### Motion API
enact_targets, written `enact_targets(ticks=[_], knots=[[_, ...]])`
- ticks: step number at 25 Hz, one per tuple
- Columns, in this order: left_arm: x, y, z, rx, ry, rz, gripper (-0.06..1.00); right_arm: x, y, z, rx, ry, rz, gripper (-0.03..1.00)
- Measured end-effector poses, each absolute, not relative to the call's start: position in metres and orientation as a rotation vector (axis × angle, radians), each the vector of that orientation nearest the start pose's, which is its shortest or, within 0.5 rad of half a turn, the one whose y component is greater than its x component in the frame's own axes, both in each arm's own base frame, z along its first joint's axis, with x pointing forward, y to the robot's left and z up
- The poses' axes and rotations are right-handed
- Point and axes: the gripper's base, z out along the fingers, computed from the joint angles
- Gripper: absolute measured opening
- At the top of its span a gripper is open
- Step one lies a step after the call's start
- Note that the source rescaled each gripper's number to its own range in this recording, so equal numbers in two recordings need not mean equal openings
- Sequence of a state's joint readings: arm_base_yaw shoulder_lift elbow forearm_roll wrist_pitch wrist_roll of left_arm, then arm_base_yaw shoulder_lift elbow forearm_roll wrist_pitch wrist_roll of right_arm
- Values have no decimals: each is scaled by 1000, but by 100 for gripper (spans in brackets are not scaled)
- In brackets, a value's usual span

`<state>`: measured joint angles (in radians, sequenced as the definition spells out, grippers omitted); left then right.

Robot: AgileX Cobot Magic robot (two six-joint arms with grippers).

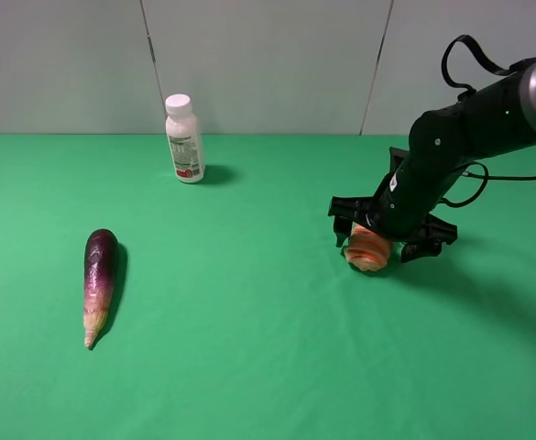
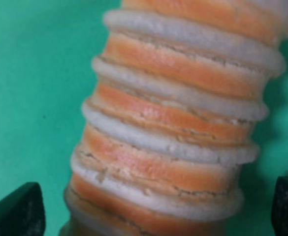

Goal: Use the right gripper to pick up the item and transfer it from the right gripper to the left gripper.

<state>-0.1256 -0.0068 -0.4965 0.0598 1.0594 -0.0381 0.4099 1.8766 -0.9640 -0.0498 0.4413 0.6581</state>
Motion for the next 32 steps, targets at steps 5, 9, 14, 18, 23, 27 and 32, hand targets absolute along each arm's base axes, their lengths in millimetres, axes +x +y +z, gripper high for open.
enact_targets(ticks=[5, 9, 14, 18, 23, 27, 32], knots=[[-5, 5, 276, 86, 2036, -31, 80, 309, 132, 123, 310, 2842, 192, 72], [-5, 5, 276, 86, 2036, -31, 80, 309, 132, 124, 312, 2837, 196, 13], [-5, 5, 276, 86, 2036, -31, 80, 310, 132, 124, 312, 2835, 197, 9], [-5, 5, 276, 86, 2036, -31, 80, 310, 132, 124, 312, 2835, 197, 9], [-5, 5, 276, 86, 2036, -31, 80, 310, 133, 124, 311, 2830, 202, 5], [-5, 5, 276, 86, 2036, -31, 80, 311, 132, 128, 250, 2815, 193, 5], [-5, 5, 276, 86, 2036, -31, 80, 307, 129, 162, -8, 2743, 175, 5]])
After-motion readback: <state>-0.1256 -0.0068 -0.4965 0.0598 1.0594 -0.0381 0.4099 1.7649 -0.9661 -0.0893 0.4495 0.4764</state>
